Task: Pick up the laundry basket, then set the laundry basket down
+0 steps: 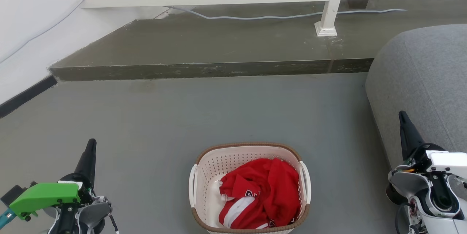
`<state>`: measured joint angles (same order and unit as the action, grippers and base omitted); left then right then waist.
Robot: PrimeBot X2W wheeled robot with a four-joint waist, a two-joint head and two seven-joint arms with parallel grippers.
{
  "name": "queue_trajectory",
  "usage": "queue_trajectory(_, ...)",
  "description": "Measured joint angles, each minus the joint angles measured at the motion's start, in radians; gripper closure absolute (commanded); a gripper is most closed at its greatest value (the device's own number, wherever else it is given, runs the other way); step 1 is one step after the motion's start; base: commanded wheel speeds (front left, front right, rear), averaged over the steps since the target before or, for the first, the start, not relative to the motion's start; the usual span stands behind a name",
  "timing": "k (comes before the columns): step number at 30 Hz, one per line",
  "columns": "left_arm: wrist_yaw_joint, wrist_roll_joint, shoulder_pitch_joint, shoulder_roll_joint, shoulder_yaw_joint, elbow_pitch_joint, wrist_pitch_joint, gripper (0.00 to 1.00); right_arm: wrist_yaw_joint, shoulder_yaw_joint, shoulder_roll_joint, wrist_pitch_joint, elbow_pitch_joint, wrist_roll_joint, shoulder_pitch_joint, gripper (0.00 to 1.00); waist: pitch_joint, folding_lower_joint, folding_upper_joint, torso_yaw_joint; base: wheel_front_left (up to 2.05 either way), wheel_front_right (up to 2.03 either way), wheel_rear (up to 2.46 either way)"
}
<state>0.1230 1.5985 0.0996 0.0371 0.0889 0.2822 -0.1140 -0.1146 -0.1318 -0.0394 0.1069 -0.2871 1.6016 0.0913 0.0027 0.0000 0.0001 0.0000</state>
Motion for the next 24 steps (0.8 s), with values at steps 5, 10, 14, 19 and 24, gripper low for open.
queue_trajectory(5, 0.000, 0.000, 0.000, 0.000, 0.000, 0.000, 0.000, 1.00, -0.001, -0.001, 0.000, 0.000, 0.000, 0.000, 0.000, 1.00, 0.000, 0.0000, 0.0000, 0.000, 0.00, 0.00, 0.00)
queue_trajectory(10, 0.000, 0.000, 0.000, -0.001, 0.000, -0.001, 0.000, 1.00, -0.002, -0.001, 0.000, 0.000, 0.001, 0.000, 0.000, 1.00, 0.000, 0.0000, 0.0000, 0.000, 0.00, 0.00, 0.00)
queue_trajectory(14, 0.000, 0.000, 0.000, -0.001, 0.000, -0.001, 0.000, 1.00, -0.003, -0.001, 0.000, 0.000, 0.001, 0.000, 0.000, 1.00, 0.000, 0.0000, 0.0000, 0.000, 0.00, 0.00, 0.00)
queue_trajectory(19, 0.000, 0.000, -0.001, -0.001, 0.000, -0.001, 0.000, 1.00, -0.003, -0.001, 0.000, 0.000, 0.001, 0.000, 0.000, 1.00, 0.000, 0.0000, 0.0000, 0.000, 0.00, 0.00, 0.00)
queue_trajectory(24, 0.000, 0.000, -0.001, -0.001, 0.000, -0.001, 0.000, 1.00, -0.003, -0.001, 0.000, 0.000, 0.001, 0.000, 0.000, 1.00, 0.000, 0.0000, 0.0000, 0.000, 0.00, 0.00, 0.00)
